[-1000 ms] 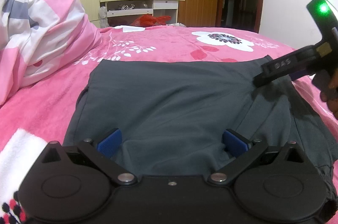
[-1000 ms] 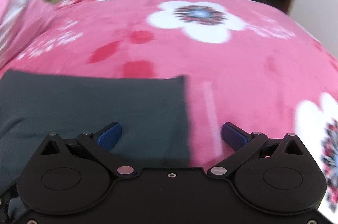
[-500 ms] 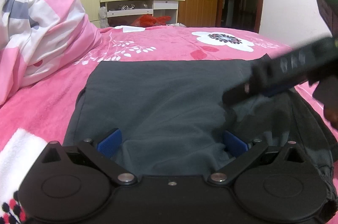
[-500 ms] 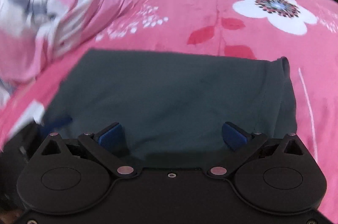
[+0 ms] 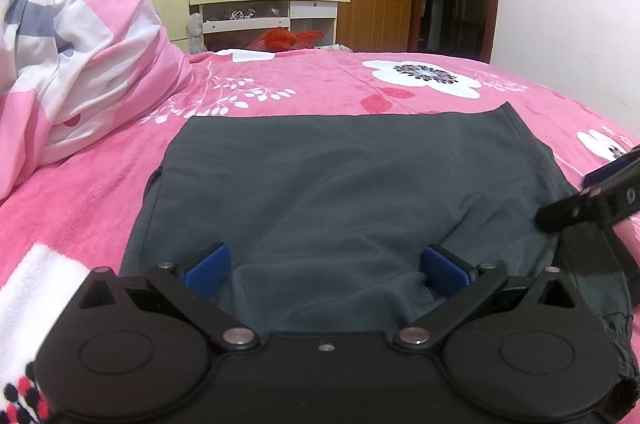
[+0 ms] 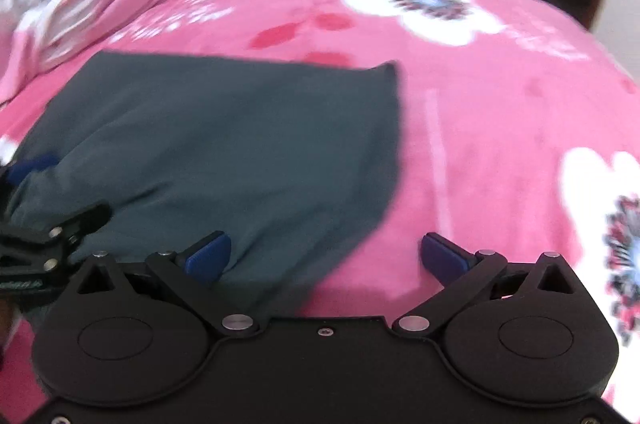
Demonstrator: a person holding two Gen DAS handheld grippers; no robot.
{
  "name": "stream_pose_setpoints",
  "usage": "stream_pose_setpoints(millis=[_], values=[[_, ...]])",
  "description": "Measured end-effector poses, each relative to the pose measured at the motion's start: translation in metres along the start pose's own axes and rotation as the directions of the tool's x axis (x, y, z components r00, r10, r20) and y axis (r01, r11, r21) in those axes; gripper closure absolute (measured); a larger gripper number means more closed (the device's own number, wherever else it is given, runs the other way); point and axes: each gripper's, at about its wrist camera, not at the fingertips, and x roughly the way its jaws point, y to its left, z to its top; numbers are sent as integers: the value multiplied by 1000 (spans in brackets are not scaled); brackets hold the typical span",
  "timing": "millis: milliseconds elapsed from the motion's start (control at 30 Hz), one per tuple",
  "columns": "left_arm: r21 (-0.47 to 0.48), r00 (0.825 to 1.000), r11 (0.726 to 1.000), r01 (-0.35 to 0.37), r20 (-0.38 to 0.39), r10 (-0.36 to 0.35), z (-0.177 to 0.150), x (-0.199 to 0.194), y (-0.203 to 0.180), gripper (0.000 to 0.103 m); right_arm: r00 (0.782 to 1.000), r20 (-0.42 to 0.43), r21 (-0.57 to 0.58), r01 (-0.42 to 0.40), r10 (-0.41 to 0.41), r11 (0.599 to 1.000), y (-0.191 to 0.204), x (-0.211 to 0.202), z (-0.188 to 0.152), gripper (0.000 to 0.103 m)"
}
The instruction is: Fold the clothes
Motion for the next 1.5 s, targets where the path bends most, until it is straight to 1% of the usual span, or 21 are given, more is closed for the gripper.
stream_pose_setpoints(millis=[33,100,167,200,233,300,333,400,467,600,867,967,1000,1033,1100,1167,1233,1300,1333,1400,1500], values=[[0,1000,1000,0,0,0,0,0,0,0,999,48,-31,21,-20,999,6,-3,3,0],[1,1000,1000,-1,0,1,0,0,0,0,993,120,-102,30,-17,994,20,-6,9,0],[1,1000,1000,-2,-1,2,0,0,-1,0,987,161,-159,20,6,987,33,-5,13,0],[2,1000,1000,-3,-2,3,0,0,-1,0,983,185,-212,21,19,977,44,-1,14,0],[2,1000,1000,-3,-2,3,0,0,-1,0,981,195,-269,38,15,962,55,5,13,0],[2,1000,1000,-3,-3,3,0,0,0,0,982,186,-384,100,-29,918,73,21,4,0],[5,1000,1000,-6,-4,6,0,0,0,0,982,188,-400,109,-35,910,76,25,1,0],[8,1000,1000,-8,-2,8,0,0,-1,0,980,198,-370,99,-26,924,72,26,-3,0],[8,1000,1000,-8,-2,8,0,0,-1,0,984,176,-339,83,-23,937,66,27,1,0],[9,1000,1000,-9,-1,9,0,0,-1,0,987,152,-290,103,-60,952,54,32,8,0],[8,1000,1000,-11,-1,11,1,2,0,0,989,100,-141,120,-106,983,19,38,17,0],[8,1000,1000,-11,-1,11,1,2,0,0,977,173,-71,142,-128,987,15,25,18,0],[8,1000,1000,-11,-1,11,1,2,0,0,977,202,-53,84,-71,995,16,19,21,0],[8,1000,1000,-11,-1,11,1,2,0,0,977,214,-45,25,-14,999,18,16,25,0],[9,1000,1000,-11,-1,11,0,2,-1,0,980,195,-55,-27,37,998,26,18,27,0],[10,1000,1000,-12,-1,12,0,1,-2,0,987,144,-103,-61,75,993,40,29,22,0],[12,1000,1000,-13,-3,13,1,2,-3,0,992,98,-181,-56,75,982,54,40,12,0],[14,1000,1000,-15,-2,15,1,2,-2,0,992,103,-200,-52,74,979,56,42,8,0],[13,1000,1000,-14,-2,14,1,2,-2,0,993,83,-181,-63,79,982,53,42,11,0],[9,1000,1000,-11,-3,11,1,1,-2,0,996,34,-104,-81,85,991,40,44,18,0],[1,1000,1000,-5,-8,5,3,0,0,0,998,35,-71,-55,57,996,25,44,15,0]])
